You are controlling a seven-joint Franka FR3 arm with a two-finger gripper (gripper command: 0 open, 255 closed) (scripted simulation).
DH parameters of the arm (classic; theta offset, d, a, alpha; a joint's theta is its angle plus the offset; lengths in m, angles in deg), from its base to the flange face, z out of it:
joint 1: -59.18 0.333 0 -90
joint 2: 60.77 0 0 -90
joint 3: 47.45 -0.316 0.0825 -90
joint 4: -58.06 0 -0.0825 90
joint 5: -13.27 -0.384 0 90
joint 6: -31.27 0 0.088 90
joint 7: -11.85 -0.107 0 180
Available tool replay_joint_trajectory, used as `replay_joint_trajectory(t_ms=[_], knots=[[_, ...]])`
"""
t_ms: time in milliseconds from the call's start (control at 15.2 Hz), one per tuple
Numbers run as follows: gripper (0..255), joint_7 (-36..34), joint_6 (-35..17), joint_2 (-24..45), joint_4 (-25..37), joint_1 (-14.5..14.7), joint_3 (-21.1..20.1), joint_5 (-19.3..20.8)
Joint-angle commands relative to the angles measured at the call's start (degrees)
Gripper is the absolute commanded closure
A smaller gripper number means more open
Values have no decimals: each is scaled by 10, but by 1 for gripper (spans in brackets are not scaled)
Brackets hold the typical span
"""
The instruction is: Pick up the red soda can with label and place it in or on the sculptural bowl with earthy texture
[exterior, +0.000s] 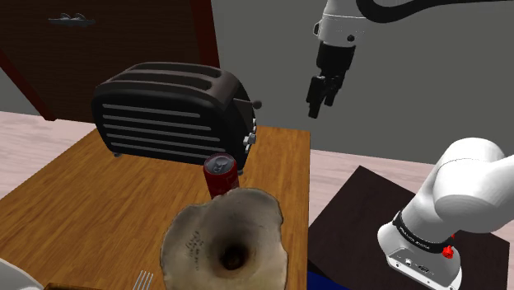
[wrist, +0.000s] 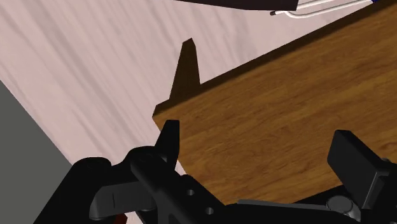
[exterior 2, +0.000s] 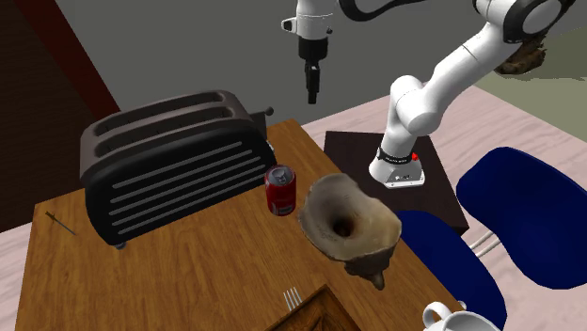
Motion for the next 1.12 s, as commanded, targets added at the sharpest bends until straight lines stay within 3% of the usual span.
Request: replay_joint_trajectory(t_ms=[0, 594, 1056], knots=[[0, -24, -9, 19, 14, 12, -27, -11], [0, -121, -39, 133, 111, 46, -135, -24], [0, -208, -50, 249, 217, 63, -217, 8]])
